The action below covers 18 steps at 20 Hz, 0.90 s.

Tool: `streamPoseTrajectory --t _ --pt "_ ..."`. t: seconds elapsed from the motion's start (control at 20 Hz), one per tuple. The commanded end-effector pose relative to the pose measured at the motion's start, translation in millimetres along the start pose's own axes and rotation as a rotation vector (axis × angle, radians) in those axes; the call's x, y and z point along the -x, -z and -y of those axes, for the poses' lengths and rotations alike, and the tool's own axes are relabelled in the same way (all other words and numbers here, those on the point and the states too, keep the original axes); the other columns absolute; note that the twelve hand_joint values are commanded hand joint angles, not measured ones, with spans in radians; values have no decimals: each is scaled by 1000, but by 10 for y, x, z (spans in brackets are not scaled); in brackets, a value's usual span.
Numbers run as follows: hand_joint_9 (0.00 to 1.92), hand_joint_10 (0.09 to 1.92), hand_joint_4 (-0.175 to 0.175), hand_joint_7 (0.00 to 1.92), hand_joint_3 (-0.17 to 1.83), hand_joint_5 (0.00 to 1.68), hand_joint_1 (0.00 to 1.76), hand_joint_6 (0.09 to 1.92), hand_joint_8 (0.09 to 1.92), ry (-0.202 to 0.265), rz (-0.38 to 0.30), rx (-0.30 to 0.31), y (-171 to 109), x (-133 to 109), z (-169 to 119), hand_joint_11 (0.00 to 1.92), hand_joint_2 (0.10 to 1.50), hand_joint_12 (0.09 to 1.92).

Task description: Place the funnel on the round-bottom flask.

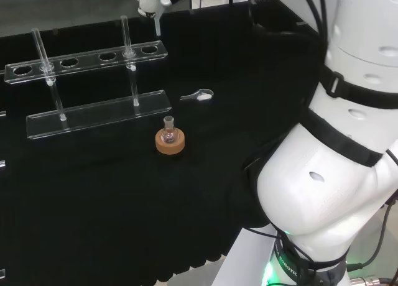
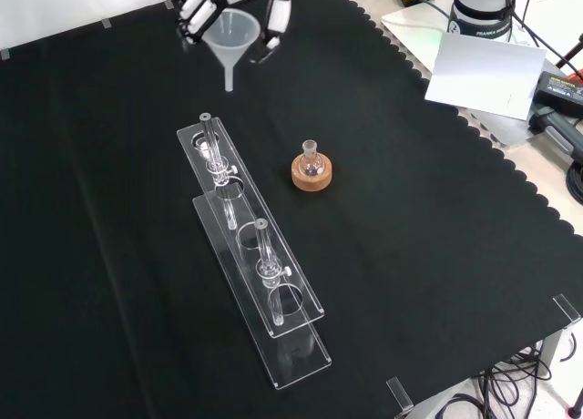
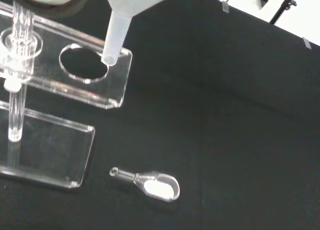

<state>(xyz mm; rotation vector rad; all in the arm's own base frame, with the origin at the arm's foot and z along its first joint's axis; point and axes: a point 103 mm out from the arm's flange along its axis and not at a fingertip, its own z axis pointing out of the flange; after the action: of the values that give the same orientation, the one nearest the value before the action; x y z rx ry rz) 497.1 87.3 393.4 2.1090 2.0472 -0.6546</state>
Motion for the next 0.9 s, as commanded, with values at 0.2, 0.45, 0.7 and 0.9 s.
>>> streamPoseTrajectory --t 0.2,0.45,0.7,0.9 --pt "983 424 53 717 592 819 848 712 633 -88 -40 -1 -128 -86 836 586 836 1315" --pt "988 424 48 718 598 822 845 719 634 -114 -48 12 -209 -278 1122 593 846 1314" --pt "1000 424 39 727 608 826 849 729 640 -123 -59 -7 -395 -474 1270 631 851 1302" --pt "1004 422 34 729 613 819 851 733 641 -109 -56 -28 -569 -588 1270 644 851 1293"
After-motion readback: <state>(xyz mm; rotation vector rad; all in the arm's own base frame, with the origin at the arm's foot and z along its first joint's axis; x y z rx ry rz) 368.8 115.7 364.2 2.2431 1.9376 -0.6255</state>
